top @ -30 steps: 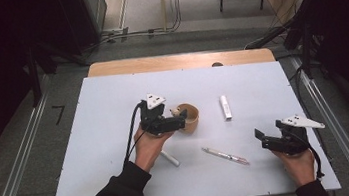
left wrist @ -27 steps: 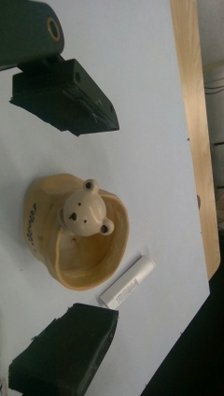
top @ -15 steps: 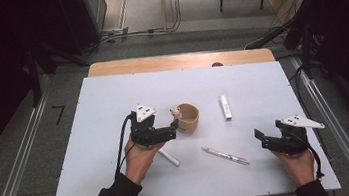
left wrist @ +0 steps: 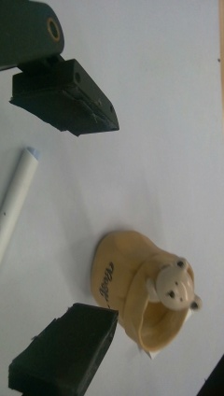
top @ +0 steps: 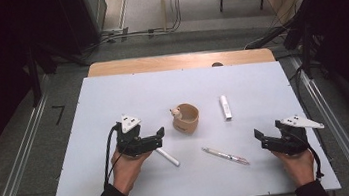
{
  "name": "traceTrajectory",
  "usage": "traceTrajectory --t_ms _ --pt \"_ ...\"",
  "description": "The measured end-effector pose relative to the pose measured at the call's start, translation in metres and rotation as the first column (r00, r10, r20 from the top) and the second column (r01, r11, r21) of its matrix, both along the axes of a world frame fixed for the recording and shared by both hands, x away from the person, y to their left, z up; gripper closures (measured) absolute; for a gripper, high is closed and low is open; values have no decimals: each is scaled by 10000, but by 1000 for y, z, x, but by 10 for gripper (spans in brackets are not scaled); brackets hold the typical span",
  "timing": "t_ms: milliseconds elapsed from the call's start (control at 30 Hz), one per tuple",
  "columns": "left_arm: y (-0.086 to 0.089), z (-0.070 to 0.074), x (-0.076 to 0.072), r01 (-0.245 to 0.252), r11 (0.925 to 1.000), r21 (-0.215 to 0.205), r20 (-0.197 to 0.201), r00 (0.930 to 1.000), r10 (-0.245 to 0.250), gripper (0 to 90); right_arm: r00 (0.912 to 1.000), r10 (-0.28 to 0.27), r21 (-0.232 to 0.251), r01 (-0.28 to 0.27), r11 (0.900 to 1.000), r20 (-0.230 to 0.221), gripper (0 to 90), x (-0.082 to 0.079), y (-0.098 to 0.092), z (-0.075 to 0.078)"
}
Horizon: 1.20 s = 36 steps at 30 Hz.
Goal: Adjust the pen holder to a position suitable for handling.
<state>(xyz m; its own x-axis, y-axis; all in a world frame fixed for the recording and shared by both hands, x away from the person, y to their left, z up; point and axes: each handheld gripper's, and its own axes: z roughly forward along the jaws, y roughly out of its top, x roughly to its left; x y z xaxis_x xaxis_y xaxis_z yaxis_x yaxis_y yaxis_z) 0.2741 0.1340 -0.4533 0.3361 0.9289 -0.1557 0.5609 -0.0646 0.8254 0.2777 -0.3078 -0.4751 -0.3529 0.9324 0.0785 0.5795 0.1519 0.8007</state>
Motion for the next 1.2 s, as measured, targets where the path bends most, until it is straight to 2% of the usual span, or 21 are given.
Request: traceTrajectory --t_ms 167,300,500,667,967,1200 --pt "10 -7 -1 -312 9995 27 -81 9995 313 93 10000 47 -2 -47 10000 -13 120 0 0 0" --pt "21 -15 -1 -654 9976 205 -188 9977 658 94 10000 52 -11 -52 10000 -10 120 -1 0 0" --pt "35 -29 2 -1210 9921 325 -462 9914 1224 93 10000 19 7 -19 10000 -70 120 -1 0 -1" --pt "37 -36 2 -1203 9921 355 -694 9900 1225 93 10000 50 8 -50 10000 -75 120 0 1 -1" --pt "39 -35 3 -1177 9930 91 -639 9910 1180 94 9999 28 -17 -28 10000 -98 120 0 3 -2" --pt "39 -34 1 -1174 9930 105 -614 9911 1179 94 9997 113 45 -113 9999 -198 120 2 6 -3"
